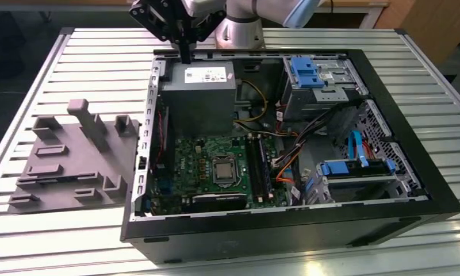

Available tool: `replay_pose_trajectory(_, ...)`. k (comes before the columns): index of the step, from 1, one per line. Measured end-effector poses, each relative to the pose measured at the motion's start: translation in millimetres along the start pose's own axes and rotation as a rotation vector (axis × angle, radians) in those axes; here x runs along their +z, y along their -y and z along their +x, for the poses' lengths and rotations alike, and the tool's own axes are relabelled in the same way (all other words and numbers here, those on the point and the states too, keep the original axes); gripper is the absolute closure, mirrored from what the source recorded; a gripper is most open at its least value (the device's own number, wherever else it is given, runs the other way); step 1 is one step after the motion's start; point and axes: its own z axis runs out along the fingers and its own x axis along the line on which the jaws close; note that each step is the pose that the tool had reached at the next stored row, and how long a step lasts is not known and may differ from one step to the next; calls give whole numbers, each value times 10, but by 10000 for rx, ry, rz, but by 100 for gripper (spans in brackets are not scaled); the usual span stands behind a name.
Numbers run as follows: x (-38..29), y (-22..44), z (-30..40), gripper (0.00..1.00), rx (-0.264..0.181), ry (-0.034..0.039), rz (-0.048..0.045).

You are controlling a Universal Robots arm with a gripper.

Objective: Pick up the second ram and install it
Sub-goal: 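Reach for the second ram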

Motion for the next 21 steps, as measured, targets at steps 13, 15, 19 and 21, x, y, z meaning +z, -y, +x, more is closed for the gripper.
replay_pose_trajectory(13,-3,8,100,89,0,0,0)
replay_pose_trajectory(15,-3,9,115,89,0,0,0)
replay_pose_trajectory(19,-4,10,140,89,-1,-1,1)
replay_pose_trajectory(21,-5,11,151,89,-1,-1,1)
